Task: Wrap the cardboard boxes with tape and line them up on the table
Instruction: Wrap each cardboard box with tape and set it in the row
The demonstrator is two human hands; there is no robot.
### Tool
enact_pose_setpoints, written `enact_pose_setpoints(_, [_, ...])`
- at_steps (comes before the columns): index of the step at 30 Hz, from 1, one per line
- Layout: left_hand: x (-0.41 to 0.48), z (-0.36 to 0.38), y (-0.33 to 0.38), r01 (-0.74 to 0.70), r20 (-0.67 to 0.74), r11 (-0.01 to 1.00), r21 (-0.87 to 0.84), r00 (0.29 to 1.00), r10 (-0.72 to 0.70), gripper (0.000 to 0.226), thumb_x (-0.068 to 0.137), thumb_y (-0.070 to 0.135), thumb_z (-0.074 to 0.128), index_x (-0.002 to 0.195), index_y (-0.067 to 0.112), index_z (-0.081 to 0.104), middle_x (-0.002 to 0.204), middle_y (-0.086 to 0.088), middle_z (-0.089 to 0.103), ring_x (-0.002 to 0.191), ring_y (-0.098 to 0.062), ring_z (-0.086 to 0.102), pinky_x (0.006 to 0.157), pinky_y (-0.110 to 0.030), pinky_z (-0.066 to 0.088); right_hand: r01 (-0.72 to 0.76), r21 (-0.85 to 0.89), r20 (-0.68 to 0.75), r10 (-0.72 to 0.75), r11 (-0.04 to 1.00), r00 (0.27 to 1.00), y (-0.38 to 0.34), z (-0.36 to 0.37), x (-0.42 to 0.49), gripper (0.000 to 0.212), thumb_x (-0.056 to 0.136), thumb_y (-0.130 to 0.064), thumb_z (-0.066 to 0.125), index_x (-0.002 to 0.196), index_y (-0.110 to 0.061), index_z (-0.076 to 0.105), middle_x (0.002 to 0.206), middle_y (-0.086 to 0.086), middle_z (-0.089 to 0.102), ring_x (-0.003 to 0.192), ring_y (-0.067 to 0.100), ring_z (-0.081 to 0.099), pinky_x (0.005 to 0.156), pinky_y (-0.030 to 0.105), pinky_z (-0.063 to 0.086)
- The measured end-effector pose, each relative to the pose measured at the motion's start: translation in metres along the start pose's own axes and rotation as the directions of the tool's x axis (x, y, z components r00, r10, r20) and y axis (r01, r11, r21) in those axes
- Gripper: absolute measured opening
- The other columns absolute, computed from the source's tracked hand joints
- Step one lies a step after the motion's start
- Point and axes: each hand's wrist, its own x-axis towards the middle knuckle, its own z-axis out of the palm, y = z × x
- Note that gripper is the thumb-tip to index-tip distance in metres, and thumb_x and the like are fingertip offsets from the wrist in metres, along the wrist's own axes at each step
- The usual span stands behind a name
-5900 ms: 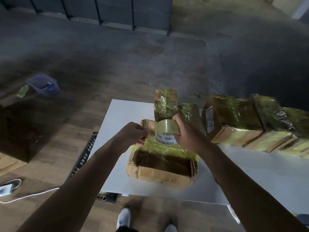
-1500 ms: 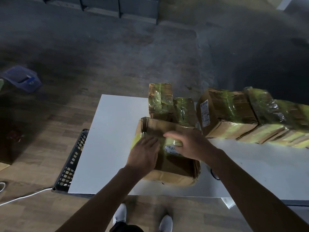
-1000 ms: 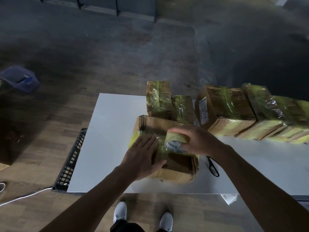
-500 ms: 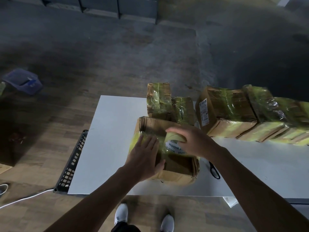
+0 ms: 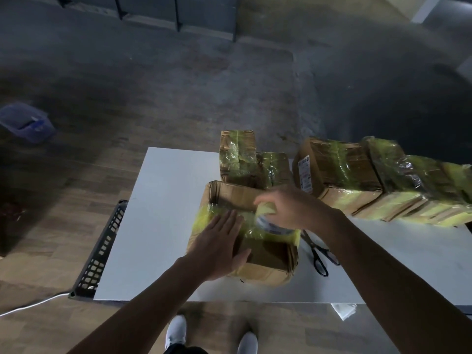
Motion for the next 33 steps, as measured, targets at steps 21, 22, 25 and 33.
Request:
enact_pose_setpoints(21, [0.029, 0.005, 0.031, -0.004, 0.157, 0.998, -0.062, 0.988, 0.014, 0.098, 0.085, 0.079, 0.013, 0.149, 0.012, -0.019, 0.156, -0.008, -0.026, 0.141, -0.018, -0.028, 0.116, -0.032, -0.013, 0.072, 0.455, -0.296, 0.075, 0.888, 0.952, 0.051, 0.029, -0.05, 0.056, 0.077, -0.018, 0.069, 0.128, -0.036, 0.053, 0.117, -0.011, 0.059, 0.103, 0.0, 0.06, 0.073, 0.013, 0.053])
enact_pose_setpoints(22, [0.03, 0.004, 0.031, -0.004, 0.163, 0.998, -0.067, 0.987, 0.015, 0.098, 0.085, 0.079, 0.013, 0.15, 0.012, -0.018, 0.156, -0.008, -0.026, 0.142, -0.018, -0.028, 0.115, -0.031, -0.013, 0.074, 0.409, -0.309, 0.062, 0.91, 0.949, 0.055, 0.024, -0.052, 0.053, 0.078, -0.018, 0.069, 0.127, -0.032, 0.056, 0.115, -0.006, 0.062, 0.099, 0.003, 0.063, 0.072, 0.014, 0.055])
enact_pose_setpoints(25, [0.027, 0.004, 0.031, 0.006, 0.188, 0.998, -0.066, 0.982, 0.007, 0.099, 0.086, 0.079, 0.015, 0.15, 0.011, -0.017, 0.156, -0.007, -0.027, 0.142, -0.018, -0.027, 0.116, -0.031, -0.013, 0.028, 0.269, -0.312, 0.059, 0.963, 0.948, 0.063, 0.017, -0.059, 0.052, 0.077, -0.012, 0.073, 0.126, -0.024, 0.06, 0.115, 0.003, 0.067, 0.099, 0.013, 0.064, 0.073, 0.011, 0.05])
enact_pose_setpoints(33, [0.037, -0.002, 0.061, -0.088, 0.055, 0.994, -0.062, 0.994, 0.091, 0.102, 0.084, 0.079, 0.014, 0.152, 0.006, -0.006, 0.159, -0.015, -0.013, 0.146, -0.024, -0.016, 0.118, -0.036, -0.009, 0.077, 0.122, -0.342, -0.031, 0.99, 0.939, 0.059, 0.022, -0.055, 0.055, 0.075, -0.009, 0.072, 0.128, -0.019, 0.06, 0.12, 0.002, 0.067, 0.098, 0.003, 0.058, 0.074, 0.002, 0.037])
